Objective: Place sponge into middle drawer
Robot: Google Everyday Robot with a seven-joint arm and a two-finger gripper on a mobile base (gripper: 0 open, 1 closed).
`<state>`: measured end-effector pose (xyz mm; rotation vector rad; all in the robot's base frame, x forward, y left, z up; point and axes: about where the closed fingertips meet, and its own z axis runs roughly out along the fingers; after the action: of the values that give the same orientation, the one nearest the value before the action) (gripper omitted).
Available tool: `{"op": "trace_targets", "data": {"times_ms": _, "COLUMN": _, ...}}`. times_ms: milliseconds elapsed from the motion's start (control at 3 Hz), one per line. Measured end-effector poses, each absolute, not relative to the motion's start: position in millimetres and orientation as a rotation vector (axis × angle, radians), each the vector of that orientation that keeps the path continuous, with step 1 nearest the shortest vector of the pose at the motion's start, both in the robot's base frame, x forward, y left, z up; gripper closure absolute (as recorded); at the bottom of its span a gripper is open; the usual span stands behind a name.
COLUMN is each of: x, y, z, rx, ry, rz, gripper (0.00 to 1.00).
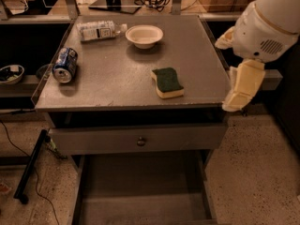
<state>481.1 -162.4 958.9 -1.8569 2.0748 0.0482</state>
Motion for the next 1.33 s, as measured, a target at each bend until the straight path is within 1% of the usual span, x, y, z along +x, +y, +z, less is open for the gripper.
{"op": "trace_targets", "data": {"times_ms": 333, "x": 482.6, "y": -131.0, "z": 957.5, "rx": -1.92, "ry": 2.025, "rz": 0.055, "gripper": 0.0}}
{"op": "trace_targets", "data": {"times_ms": 667, "x": 483.2, "y": -130.0, "z": 956.4, "rx": -1.922, "ry": 2.024, "rz": 0.056, "gripper": 0.0}}
{"op": "trace_targets", "data": {"times_ms": 1333, "x": 523.0, "y": -97.2, "z": 934.3, "rx": -1.968, "ry": 1.968, "rz": 0.103, "gripper": 0.0}}
